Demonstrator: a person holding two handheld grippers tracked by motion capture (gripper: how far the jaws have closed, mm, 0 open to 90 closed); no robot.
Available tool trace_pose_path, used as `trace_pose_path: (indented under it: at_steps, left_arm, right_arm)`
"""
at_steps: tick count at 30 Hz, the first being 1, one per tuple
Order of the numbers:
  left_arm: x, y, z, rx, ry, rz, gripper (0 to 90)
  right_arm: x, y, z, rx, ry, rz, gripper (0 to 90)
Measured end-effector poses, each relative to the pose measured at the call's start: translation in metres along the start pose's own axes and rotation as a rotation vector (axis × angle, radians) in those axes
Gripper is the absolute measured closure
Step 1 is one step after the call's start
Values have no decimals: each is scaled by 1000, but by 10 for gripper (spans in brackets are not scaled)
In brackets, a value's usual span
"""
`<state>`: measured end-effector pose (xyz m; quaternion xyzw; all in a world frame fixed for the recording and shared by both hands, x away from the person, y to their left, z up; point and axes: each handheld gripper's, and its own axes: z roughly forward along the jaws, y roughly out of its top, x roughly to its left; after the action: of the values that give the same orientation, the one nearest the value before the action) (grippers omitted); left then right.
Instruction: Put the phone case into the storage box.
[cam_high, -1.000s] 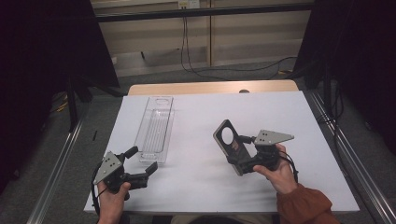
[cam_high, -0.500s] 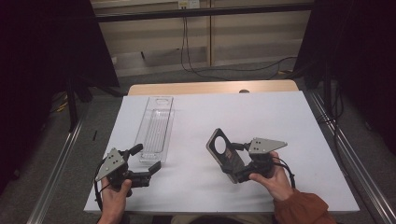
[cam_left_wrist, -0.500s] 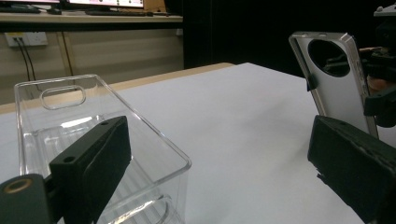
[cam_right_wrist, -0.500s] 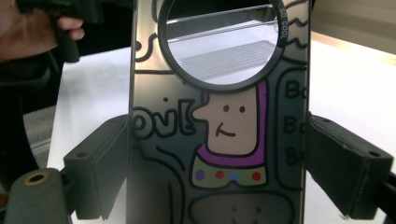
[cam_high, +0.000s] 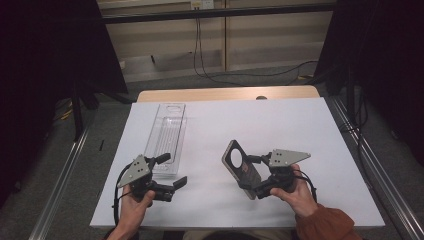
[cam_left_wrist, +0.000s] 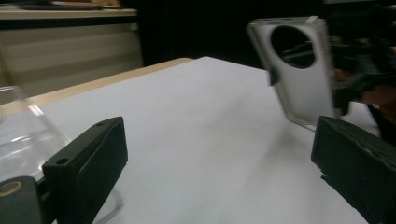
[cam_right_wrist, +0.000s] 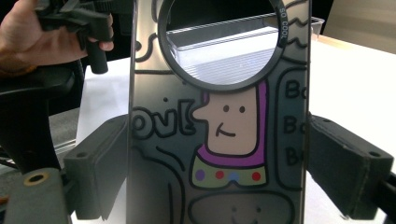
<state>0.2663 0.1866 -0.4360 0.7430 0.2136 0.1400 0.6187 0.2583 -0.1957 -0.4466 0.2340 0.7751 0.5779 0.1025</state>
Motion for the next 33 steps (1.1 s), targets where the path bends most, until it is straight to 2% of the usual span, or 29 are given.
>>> trace_pose_path:
  at_steps: [1,4,5,6,7,9,13,15,17,18,20,21,23,25,26,27,28,30,31,33]
  left_arm:
    - [-1,0,2,4,-15,14,32]
    - [-7,1,13,0,-64,-3,21]
    - [-11,3,22,0,-90,-3,18]
    - [-11,3,22,0,-90,-3,17]
    - [-14,5,30,14,-120,-2,16]
    - [-17,7,33,18,-127,7,15]
    - [-24,12,47,24,-179,22,14]
    - [-24,14,50,26,-187,29,15]
    - [-24,19,55,9,-191,20,15]
    - [-24,22,58,-4,-200,27,15]
    - [-23,26,64,3,-203,42,15]
    - [-24,30,69,11,-231,45,15]
    - [-25,31,72,9,-244,38,15]
    - [-26,34,79,-3,-255,52,12]
    - [-26,34,83,-22,-281,52,12]
    - [-26,33,86,-28,-289,47,12]
    - [-27,32,90,-24,-290,34,12]
    - [-28,28,96,-11,-292,39,12]
    - [-28,26,98,-9,-277,47,12]
    - [-25,24,103,-32,-313,28,12]
  right_arm:
    - [0,0,1,2,3,2,118]
    - [-2,-2,4,12,9,-1,117]
    - [-2,-2,5,16,17,-9,118]
    - [-2,-2,5,16,17,-9,118]
    - [-2,-2,5,13,22,-5,118]
    - [-2,-2,5,11,23,-3,117]
    - [-2,0,1,1,30,-6,117]
    - [-3,1,0,-7,31,-4,117]
    - [-4,1,-1,-13,32,-9,117]
    - [-4,1,-1,-13,32,-9,117]
    - [-4,2,-3,-12,33,-15,118]
    - [-6,4,-7,-20,36,-20,118]
    - [-7,4,-11,-26,36,-16,118]
    - [-9,3,-13,-26,34,-18,118]
    - [-9,3,-13,-26,34,-18,118]
    - [-11,2,-13,-19,32,-22,117]
    - [-11,2,-13,-19,32,-22,117]
    - [-12,1,-13,-17,31,-17,117]
    - [-12,1,-13,-7,33,-29,117]
    - [-13,-1,-12,-2,38,-22,118]
